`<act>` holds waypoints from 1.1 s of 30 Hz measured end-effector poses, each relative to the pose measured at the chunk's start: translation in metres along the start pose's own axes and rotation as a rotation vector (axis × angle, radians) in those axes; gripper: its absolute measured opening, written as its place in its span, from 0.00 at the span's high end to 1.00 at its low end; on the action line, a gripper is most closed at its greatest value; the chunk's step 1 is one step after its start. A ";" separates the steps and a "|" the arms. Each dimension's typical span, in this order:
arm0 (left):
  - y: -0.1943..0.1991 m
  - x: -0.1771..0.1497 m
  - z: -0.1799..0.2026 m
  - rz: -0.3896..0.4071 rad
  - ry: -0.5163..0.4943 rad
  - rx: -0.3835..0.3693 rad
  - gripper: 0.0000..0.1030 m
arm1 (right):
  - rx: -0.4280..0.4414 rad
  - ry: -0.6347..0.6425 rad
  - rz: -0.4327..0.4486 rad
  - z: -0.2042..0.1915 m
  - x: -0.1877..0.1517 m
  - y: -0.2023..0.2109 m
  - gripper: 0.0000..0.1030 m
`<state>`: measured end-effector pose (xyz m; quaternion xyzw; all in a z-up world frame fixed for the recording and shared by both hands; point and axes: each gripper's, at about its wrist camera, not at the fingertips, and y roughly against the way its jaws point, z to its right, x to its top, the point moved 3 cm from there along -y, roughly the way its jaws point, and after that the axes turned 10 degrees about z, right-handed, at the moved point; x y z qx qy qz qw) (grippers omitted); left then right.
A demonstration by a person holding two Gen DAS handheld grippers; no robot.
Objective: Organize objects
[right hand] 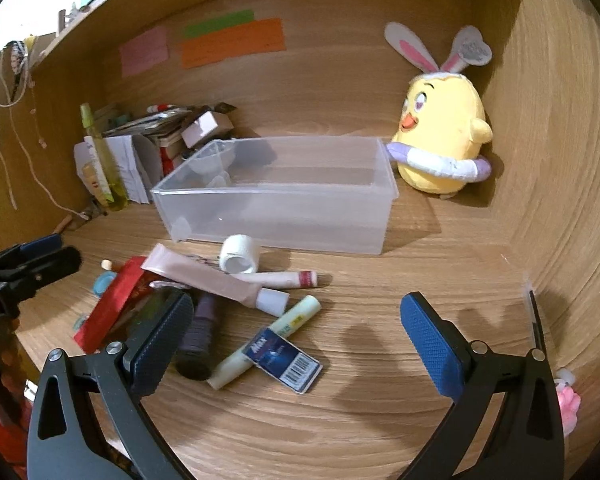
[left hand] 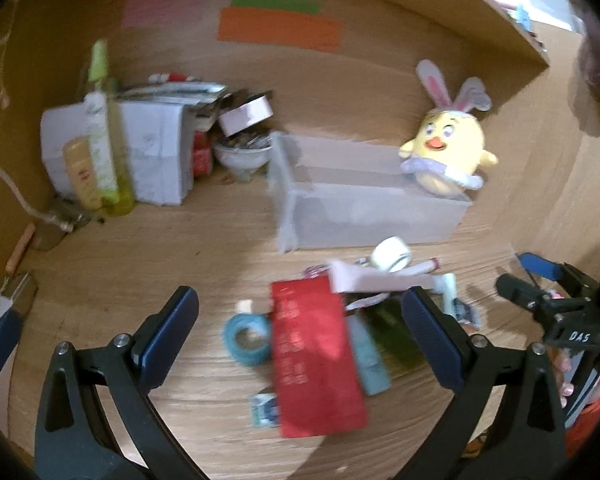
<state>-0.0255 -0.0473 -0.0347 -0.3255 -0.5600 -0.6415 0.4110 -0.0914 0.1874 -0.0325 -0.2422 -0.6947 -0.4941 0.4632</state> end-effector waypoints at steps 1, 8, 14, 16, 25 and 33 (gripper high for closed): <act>-0.002 -0.004 -0.007 -0.014 0.009 0.009 0.01 | -0.001 -0.007 -0.013 0.002 -0.002 -0.003 0.00; -0.020 -0.015 -0.030 -0.098 0.059 0.028 0.25 | -0.013 -0.031 -0.099 0.009 -0.025 -0.021 0.01; -0.037 -0.014 -0.032 -0.120 0.082 0.024 0.37 | -0.016 -0.033 -0.145 0.011 -0.036 -0.029 0.11; -0.043 -0.014 -0.032 -0.132 0.083 0.022 0.44 | -0.017 -0.026 -0.157 0.012 -0.037 -0.031 0.17; -0.057 -0.017 -0.031 -0.180 0.089 0.008 0.60 | 0.055 0.009 -0.171 0.004 -0.037 -0.031 0.26; -0.060 -0.016 -0.033 -0.170 0.103 0.021 0.77 | 0.098 0.062 -0.180 -0.007 -0.038 -0.036 0.35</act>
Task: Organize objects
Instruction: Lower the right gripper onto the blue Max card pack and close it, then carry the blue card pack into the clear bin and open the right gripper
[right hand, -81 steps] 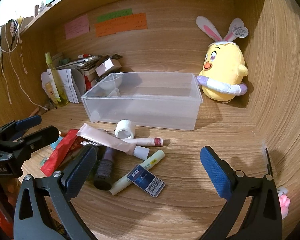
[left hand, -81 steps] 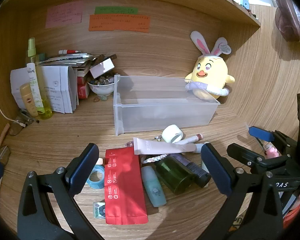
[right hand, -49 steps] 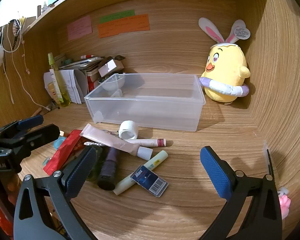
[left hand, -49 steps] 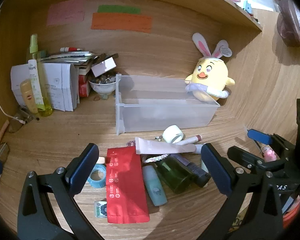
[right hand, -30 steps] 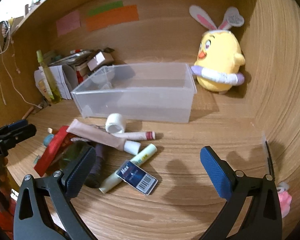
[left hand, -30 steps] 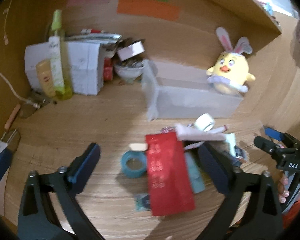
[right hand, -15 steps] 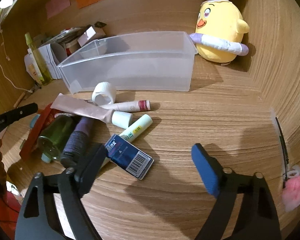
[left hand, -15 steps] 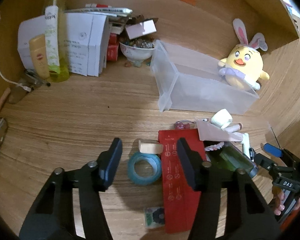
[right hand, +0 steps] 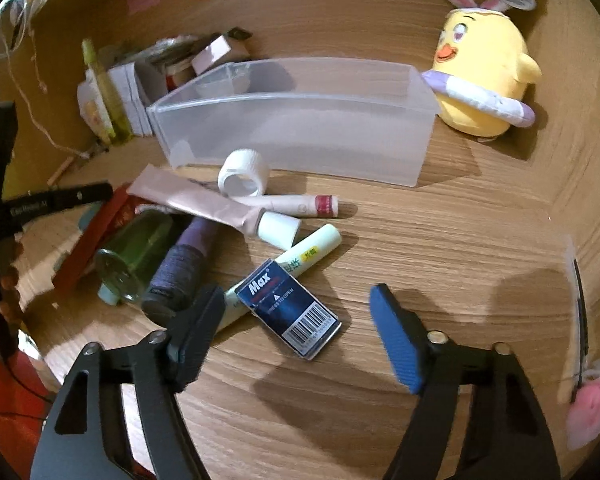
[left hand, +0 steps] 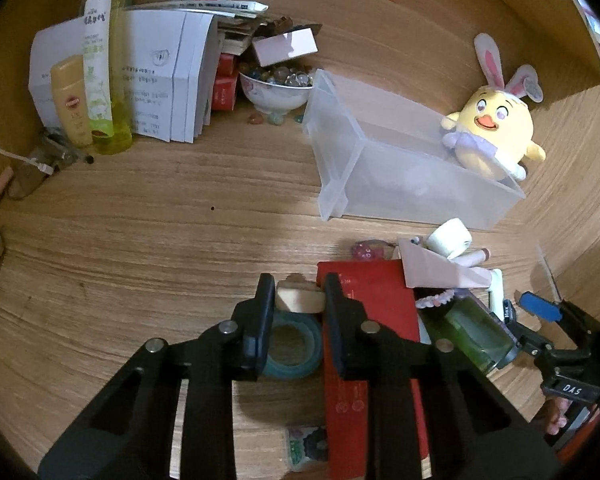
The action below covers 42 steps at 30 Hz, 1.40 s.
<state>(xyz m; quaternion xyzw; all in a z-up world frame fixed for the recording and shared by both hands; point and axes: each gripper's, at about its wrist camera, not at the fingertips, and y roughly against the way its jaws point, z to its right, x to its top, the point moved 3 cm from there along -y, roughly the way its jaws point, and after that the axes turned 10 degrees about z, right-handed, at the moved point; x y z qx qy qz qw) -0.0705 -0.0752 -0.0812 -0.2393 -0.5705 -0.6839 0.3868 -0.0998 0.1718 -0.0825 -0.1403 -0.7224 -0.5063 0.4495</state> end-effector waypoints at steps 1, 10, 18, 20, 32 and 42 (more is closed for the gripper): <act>0.000 0.000 0.001 0.003 -0.006 0.005 0.77 | 0.003 0.001 -0.002 0.000 0.001 -0.001 0.38; 0.014 0.016 0.002 0.063 0.018 -0.003 0.77 | 0.007 -0.047 -0.033 0.019 -0.001 -0.003 0.65; 0.028 0.027 0.023 0.108 -0.020 -0.040 0.77 | 0.054 -0.043 -0.047 0.022 -0.009 0.003 0.55; 0.029 0.028 0.028 0.114 -0.027 -0.045 0.77 | 0.030 0.001 -0.042 0.018 -0.010 0.002 0.55; 0.038 0.050 0.050 0.182 -0.061 -0.061 0.77 | -0.030 0.049 -0.007 0.020 -0.006 0.001 0.76; 0.036 0.065 0.072 0.210 -0.100 -0.096 0.77 | -0.043 0.018 0.136 0.028 0.040 0.022 0.76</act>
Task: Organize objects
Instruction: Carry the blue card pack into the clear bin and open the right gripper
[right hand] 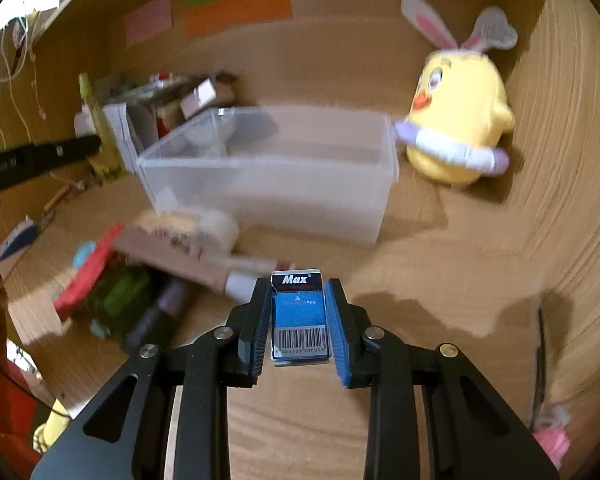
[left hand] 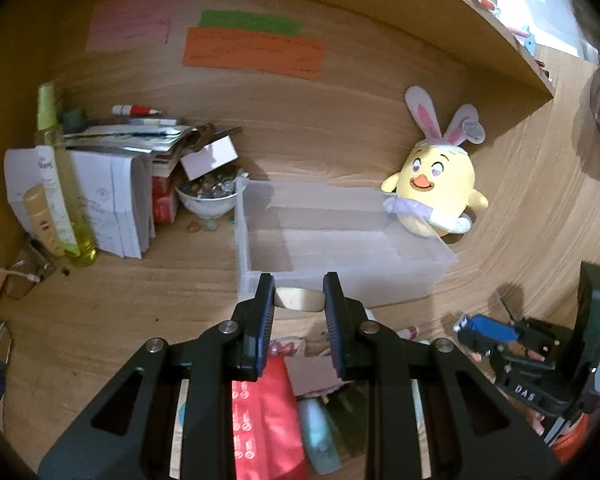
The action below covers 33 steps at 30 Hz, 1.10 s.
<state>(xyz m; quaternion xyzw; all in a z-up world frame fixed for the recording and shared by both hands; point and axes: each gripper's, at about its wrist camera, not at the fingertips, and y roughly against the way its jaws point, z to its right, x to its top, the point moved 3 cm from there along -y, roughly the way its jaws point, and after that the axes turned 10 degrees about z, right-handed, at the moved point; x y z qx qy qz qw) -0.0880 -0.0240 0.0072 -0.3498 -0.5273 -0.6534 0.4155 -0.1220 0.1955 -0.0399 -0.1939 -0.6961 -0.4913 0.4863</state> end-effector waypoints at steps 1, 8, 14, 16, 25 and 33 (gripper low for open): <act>-0.001 0.002 0.002 0.003 -0.004 -0.003 0.77 | -0.001 0.000 0.013 0.000 0.006 0.001 0.76; -0.012 0.016 0.011 0.023 -0.029 -0.006 0.77 | 0.004 0.008 0.089 0.002 0.044 -0.003 0.76; -0.022 0.029 0.014 0.038 -0.034 0.000 0.77 | 0.019 0.008 0.121 0.001 0.069 -0.014 0.76; -0.026 0.032 0.013 0.040 -0.037 0.005 0.77 | 0.019 0.006 0.131 0.002 0.076 -0.018 0.76; -0.056 0.044 0.012 0.007 -0.028 0.003 0.77 | 0.009 0.022 0.152 0.003 0.108 -0.040 0.76; -0.083 0.050 0.010 -0.020 -0.031 0.022 0.77 | 0.005 0.029 0.119 0.006 0.119 -0.068 0.76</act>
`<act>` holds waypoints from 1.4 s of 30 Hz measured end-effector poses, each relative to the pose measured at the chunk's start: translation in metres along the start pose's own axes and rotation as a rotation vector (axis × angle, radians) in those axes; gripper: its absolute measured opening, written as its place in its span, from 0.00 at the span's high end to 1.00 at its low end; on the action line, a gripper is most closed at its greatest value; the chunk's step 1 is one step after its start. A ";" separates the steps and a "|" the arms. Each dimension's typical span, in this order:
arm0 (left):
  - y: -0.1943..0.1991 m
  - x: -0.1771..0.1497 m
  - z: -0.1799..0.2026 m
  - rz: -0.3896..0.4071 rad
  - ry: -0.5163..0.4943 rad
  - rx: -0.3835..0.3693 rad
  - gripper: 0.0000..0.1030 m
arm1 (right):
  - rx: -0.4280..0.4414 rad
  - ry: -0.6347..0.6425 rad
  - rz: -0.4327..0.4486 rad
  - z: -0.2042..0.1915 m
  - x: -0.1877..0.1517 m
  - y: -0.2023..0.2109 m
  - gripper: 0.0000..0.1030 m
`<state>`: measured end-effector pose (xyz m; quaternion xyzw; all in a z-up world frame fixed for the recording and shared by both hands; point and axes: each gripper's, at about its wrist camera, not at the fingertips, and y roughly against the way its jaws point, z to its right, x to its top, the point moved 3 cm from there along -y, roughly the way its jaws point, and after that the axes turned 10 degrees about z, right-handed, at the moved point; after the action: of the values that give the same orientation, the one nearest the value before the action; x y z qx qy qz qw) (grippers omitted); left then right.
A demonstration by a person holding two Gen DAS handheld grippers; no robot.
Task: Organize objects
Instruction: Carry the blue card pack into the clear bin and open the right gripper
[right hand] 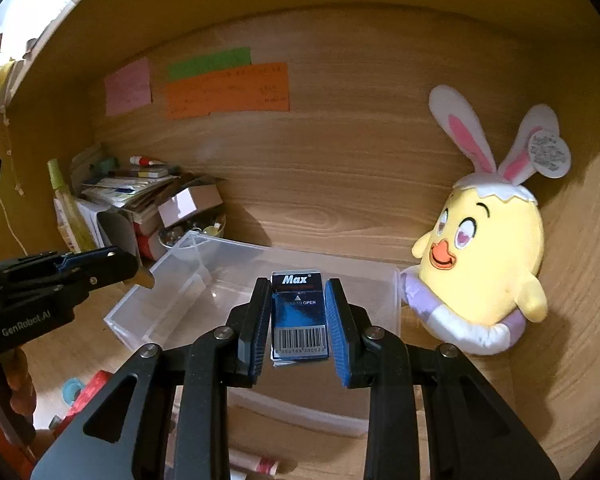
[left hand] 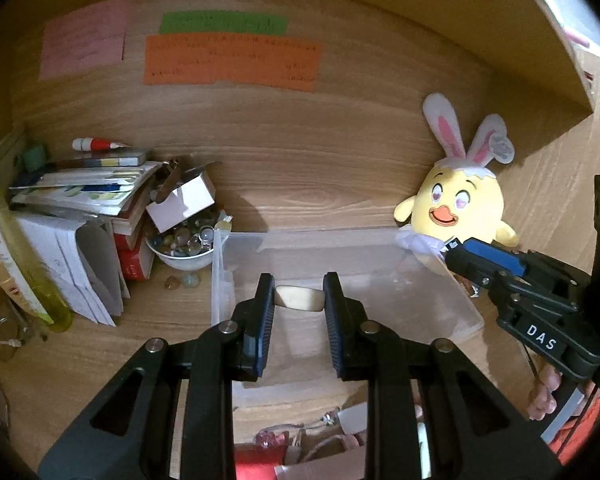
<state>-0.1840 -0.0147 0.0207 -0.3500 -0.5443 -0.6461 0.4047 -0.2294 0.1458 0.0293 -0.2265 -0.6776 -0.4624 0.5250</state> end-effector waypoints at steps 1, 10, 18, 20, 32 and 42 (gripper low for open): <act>-0.004 0.000 0.000 -0.007 0.001 0.000 0.77 | -0.002 0.001 -0.008 0.001 -0.001 -0.004 0.76; -0.039 -0.012 -0.001 -0.085 -0.004 -0.002 0.77 | -0.013 -0.010 -0.122 0.011 -0.026 -0.045 0.76; -0.062 -0.026 0.006 -0.139 -0.029 -0.016 0.77 | -0.035 0.024 -0.191 0.012 -0.041 -0.063 0.76; -0.066 -0.030 0.007 -0.155 -0.037 -0.018 0.77 | -0.041 0.038 -0.203 0.010 -0.044 -0.067 0.76; -0.065 -0.031 0.006 -0.164 -0.047 -0.028 0.76 | -0.051 0.055 -0.241 0.005 -0.050 -0.077 0.75; -0.042 -0.019 0.007 -0.117 -0.061 -0.017 0.54 | -0.063 0.074 -0.190 -0.002 -0.036 -0.059 0.51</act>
<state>-0.2135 -0.0019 -0.0127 -0.3406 -0.5705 -0.6621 0.3466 -0.2627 0.1224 -0.0270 -0.1604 -0.6614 -0.5392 0.4961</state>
